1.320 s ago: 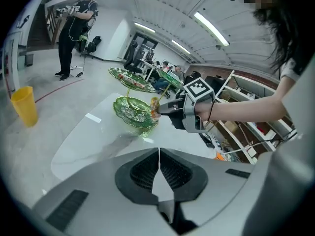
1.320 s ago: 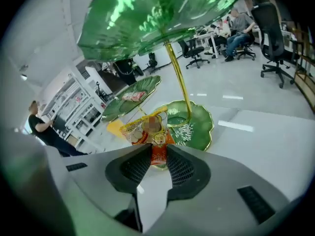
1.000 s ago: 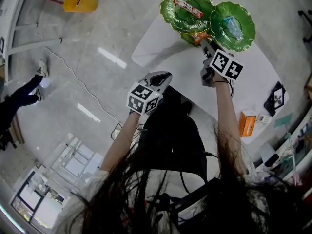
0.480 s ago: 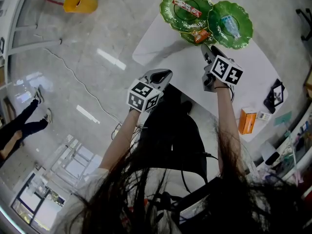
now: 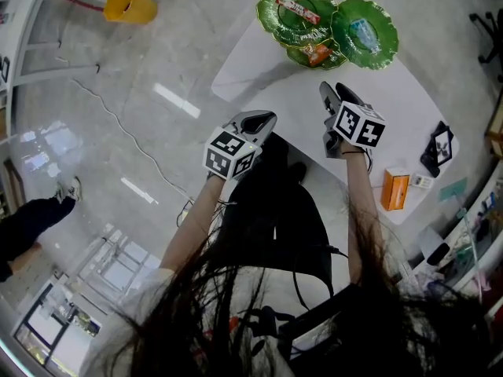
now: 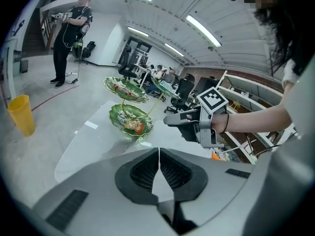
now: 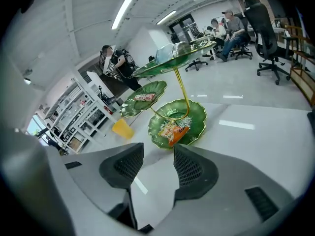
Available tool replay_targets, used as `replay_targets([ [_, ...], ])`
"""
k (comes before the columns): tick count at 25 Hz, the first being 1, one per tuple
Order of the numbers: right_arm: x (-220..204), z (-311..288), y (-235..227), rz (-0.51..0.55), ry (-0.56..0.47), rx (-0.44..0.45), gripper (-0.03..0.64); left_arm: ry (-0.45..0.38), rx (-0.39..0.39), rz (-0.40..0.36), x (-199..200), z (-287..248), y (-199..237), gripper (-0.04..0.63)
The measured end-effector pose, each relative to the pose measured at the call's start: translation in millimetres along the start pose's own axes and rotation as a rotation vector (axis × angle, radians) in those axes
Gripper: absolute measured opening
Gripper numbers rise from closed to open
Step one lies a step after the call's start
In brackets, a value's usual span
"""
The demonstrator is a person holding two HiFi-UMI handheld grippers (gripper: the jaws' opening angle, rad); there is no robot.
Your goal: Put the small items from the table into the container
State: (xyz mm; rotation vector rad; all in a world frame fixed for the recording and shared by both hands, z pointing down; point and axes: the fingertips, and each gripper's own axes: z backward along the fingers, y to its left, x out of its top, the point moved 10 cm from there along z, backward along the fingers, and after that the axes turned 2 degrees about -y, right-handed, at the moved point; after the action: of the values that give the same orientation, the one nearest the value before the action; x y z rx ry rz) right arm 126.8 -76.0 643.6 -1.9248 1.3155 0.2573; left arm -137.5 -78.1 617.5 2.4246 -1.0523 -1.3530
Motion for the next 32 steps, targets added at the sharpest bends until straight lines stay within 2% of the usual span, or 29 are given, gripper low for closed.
replay_targets([
  [7, -24.1, 41.3, 17.2, 0.028, 0.016, 0.052, 0.198, -0.007, 0.008, -0.024, 4.6, 15.3, -28.0, 0.011],
  [13, -44.9, 94.5, 36.9, 0.027, 0.043, 0.083, 0.192, -0.032, 0.050, -0.003, 15.1, 45.2, -62.4, 0.011],
  [19, -44.6, 148.2, 44.7, 0.070, 0.039, 0.087, 0.166, -0.105, 0.100, 0.032, 28.6, 65.9, -97.6, 0.011],
  [23, -48.3, 181.6, 47.7, 0.069, 0.012, 0.075, 0.132, -0.131, 0.103, 0.033, 29.6, 74.8, -126.2, 0.011],
  [29, -57.7, 221.5, 55.4, 0.014, -0.048, 0.101, 0.103, -0.192, 0.084, 0.099, 25.4, 95.8, -164.9, 0.011],
  [32, -62.2, 238.3, 61.6, -0.016, -0.078, 0.109, 0.095, -0.195, 0.077, 0.115, 18.5, 107.8, -178.1, 0.011],
])
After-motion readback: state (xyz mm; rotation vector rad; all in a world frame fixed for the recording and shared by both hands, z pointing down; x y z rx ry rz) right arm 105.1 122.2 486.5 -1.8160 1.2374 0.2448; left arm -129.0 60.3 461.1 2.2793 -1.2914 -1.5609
